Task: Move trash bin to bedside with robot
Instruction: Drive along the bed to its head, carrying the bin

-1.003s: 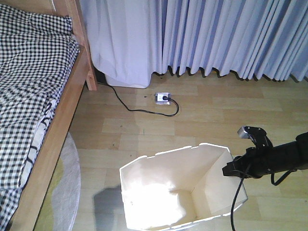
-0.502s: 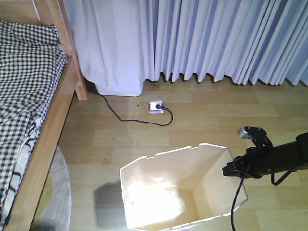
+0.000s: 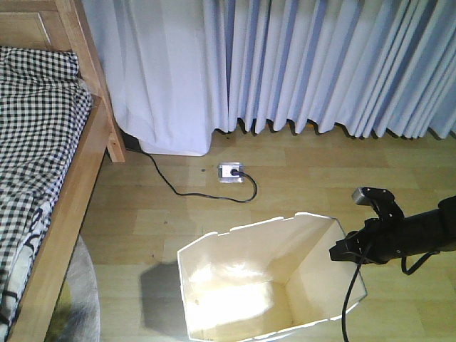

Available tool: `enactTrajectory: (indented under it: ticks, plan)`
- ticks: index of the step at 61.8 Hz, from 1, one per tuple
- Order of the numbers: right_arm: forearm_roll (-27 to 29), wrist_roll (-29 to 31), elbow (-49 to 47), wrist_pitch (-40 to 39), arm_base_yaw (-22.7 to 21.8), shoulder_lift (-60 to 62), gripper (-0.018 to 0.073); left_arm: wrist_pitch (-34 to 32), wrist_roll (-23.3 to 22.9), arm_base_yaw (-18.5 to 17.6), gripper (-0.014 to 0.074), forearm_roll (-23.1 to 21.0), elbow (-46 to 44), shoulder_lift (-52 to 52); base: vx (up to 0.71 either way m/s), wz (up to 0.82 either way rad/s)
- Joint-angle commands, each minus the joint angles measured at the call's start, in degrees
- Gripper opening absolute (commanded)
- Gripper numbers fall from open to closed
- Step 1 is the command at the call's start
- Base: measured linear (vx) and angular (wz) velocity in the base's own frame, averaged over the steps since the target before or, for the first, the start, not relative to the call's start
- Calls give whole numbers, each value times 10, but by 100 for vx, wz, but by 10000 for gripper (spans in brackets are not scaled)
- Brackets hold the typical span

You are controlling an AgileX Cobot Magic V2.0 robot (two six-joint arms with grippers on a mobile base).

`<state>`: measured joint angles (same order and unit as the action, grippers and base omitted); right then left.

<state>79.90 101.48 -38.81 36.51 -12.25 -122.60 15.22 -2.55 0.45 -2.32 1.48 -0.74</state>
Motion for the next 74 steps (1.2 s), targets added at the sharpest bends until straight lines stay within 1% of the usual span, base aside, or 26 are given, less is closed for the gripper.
enactTrajectory:
  ticks: [1,74]
  plan:
    - [26,-5,-7,128,-2,36,-3,-40,-3,0,-6,-2,7,-8,19,8]
    - [26,-5,-7,128,-2,36,-3,-40,-3,0,-6,-2,7,-8,19,3]
